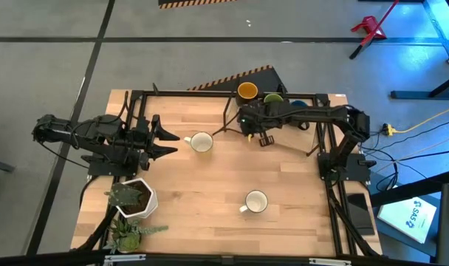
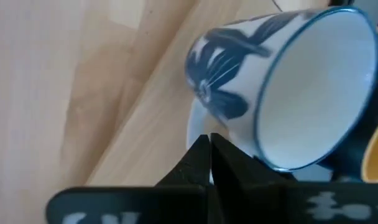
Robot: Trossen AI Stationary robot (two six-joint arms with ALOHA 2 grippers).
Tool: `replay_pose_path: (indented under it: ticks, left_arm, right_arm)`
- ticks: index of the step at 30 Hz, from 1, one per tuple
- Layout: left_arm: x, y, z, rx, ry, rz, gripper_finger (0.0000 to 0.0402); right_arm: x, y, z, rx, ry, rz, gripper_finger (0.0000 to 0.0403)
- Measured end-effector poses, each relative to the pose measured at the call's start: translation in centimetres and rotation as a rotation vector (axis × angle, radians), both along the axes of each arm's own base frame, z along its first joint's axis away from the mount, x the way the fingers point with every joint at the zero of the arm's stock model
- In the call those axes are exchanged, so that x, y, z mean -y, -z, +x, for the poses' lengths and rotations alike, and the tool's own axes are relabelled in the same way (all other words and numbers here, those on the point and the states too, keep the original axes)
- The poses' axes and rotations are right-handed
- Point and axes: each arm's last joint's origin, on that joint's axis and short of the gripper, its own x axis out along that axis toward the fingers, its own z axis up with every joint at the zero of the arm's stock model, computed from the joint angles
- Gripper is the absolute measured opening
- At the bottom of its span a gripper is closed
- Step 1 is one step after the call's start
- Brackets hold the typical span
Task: Place coffee mugs
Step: Put the top blue patterned mug on the shelf, then put the yellow mug on the shelf
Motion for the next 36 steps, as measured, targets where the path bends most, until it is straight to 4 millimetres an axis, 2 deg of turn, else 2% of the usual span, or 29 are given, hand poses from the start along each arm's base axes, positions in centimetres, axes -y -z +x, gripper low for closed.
replay_pose_path:
  ticks: [10,19,22,24,26,29,32,36]
  left_arm:
    - [0.0,0.0,0.0,0.000,-0.001,0.000,0.0188]
    - [0.0,0.0,0.0,0.000,-0.001,-0.002,0.0188]
    - [0.0,0.0,0.0,0.000,0.004,-0.003,0.0188]
    - [0.0,0.0,0.0,-0.001,0.006,-0.002,0.0188]
    - [0.0,0.0,0.0,-0.001,0.006,0.002,0.0188]
    - [0.0,0.0,0.0,-0.001,0.007,0.003,0.0188]
    - [0.0,0.0,0.0,-0.001,0.007,-0.001,0.0188]
    - [0.0,0.0,0.0,0.003,0.006,-0.019,0.0188]
  right_arm:
    - [0.8,-0.3,0.8,0.059,-0.057,-0.069,0.0003]
    - [0.8,-0.4,1.1,0.098,-0.066,-0.053,0.0001]
    - [-0.3,-0.7,1.3,0.148,-0.124,0.055,0.0001]
    - [-1.6,-1.4,2.2,0.242,-0.187,0.126,0.0001]
    - [-3.4,-2.1,3.4,0.343,-0.293,0.185,0.0001]
    - [-6.4,-2.3,4.9,0.432,-0.471,0.153,0.0015]
    - [-8.5,-2.2,6.2,0.487,-0.590,0.071,0.0059]
    - [-9.0,-1.0,7.9,0.531,-0.640,0.011,0.0142]
